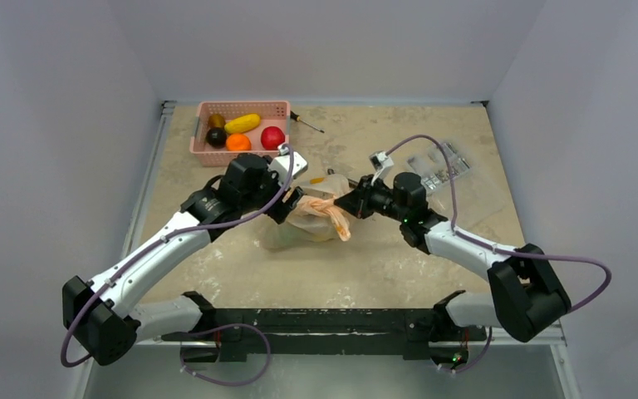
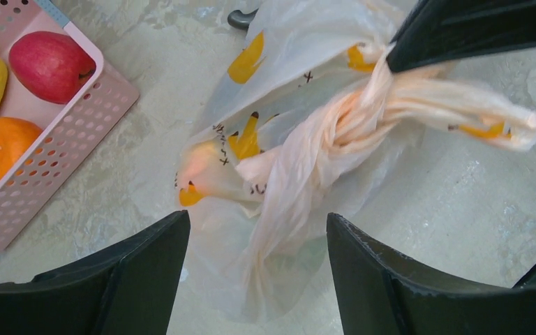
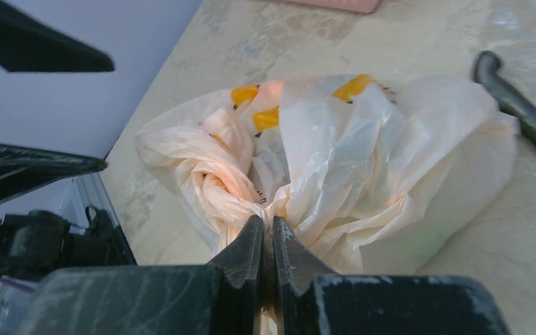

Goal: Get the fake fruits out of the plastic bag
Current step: Untie the plastic bag at the center of the board.

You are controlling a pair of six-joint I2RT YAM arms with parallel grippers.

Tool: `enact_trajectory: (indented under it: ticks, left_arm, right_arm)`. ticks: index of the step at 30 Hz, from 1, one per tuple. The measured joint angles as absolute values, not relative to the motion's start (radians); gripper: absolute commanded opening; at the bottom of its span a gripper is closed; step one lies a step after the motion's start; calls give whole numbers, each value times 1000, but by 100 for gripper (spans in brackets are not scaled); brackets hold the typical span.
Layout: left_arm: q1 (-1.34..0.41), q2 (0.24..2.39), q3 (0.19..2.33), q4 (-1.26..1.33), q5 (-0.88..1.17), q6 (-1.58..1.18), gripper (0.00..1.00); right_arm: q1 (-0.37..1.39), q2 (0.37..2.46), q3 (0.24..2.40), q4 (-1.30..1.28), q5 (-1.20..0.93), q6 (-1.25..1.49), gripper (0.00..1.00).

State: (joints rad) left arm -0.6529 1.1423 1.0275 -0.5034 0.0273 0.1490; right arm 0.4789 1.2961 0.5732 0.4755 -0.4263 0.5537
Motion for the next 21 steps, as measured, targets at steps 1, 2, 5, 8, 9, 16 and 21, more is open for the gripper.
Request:
enact_trajectory:
  ticks: [1, 2, 5, 8, 9, 16, 21]
  left_arm:
    - [-653, 1147, 1028, -496, 30, 141, 69]
    - [-651, 1153, 1028, -492, 32, 137, 67]
    - [-650, 1195, 1033, -493, 42, 121, 61]
    - [-648, 1265, 1054, -513, 58, 113, 56]
    - [-648, 1280, 1058, -517, 64, 112, 54]
    - [-648, 1317, 1071, -542, 95, 97, 11]
    - [-648, 1316, 1076, -540, 75, 93, 0]
  right_arm:
    - [506, 1303, 588, 465, -427, 537, 0]
    - [526, 1310, 598, 461, -430, 527, 0]
    - [590, 1331, 629, 450, -435, 500, 0]
    - [610, 1340, 639, 445, -442, 490, 0]
    - [610, 1341, 641, 441, -442, 488, 0]
    - [611, 1344, 652, 427, -442, 485, 0]
    - [609, 1329, 649, 408, -436, 499, 0]
